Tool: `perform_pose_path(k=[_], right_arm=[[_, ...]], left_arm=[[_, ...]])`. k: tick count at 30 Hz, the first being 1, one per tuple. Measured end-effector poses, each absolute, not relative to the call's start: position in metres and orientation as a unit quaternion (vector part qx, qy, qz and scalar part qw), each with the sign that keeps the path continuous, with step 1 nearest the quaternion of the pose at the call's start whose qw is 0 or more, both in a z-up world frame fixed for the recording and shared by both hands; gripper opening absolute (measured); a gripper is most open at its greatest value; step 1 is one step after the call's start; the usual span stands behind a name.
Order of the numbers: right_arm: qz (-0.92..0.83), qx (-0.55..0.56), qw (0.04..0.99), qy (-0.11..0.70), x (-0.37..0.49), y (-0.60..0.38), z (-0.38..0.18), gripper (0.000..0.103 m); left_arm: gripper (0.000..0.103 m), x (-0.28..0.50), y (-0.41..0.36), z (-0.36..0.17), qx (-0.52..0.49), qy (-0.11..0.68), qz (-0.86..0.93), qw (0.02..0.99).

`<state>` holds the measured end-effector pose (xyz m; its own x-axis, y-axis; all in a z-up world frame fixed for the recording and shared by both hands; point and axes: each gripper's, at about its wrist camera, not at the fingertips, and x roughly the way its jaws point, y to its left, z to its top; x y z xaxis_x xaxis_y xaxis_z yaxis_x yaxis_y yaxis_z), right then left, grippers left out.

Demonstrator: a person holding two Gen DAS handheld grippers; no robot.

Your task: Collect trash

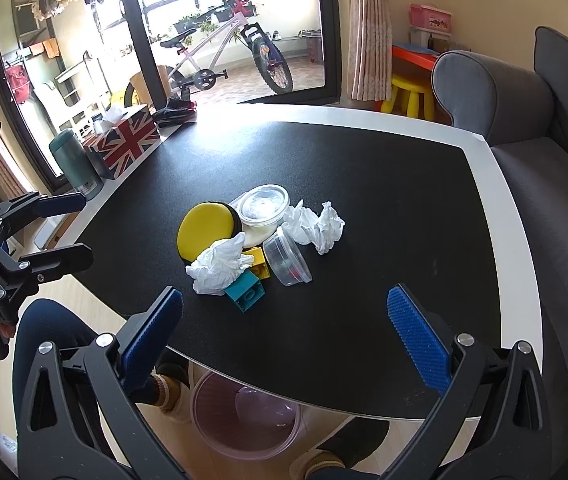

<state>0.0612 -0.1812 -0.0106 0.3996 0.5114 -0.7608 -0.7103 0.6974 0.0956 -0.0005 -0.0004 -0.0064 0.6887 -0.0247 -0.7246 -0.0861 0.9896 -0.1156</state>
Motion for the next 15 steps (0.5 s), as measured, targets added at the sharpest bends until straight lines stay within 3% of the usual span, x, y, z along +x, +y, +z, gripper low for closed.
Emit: perform_pose_path(k=[15], right_arm=[[0.373, -0.127, 0.820, 0.414, 0.0710, -0.1737, -0.0203, 0.100]], left_arm=[[0.098, 0.0006, 0.0008, -0.0068, -0.072, 0.396, 0.018, 0.915]])
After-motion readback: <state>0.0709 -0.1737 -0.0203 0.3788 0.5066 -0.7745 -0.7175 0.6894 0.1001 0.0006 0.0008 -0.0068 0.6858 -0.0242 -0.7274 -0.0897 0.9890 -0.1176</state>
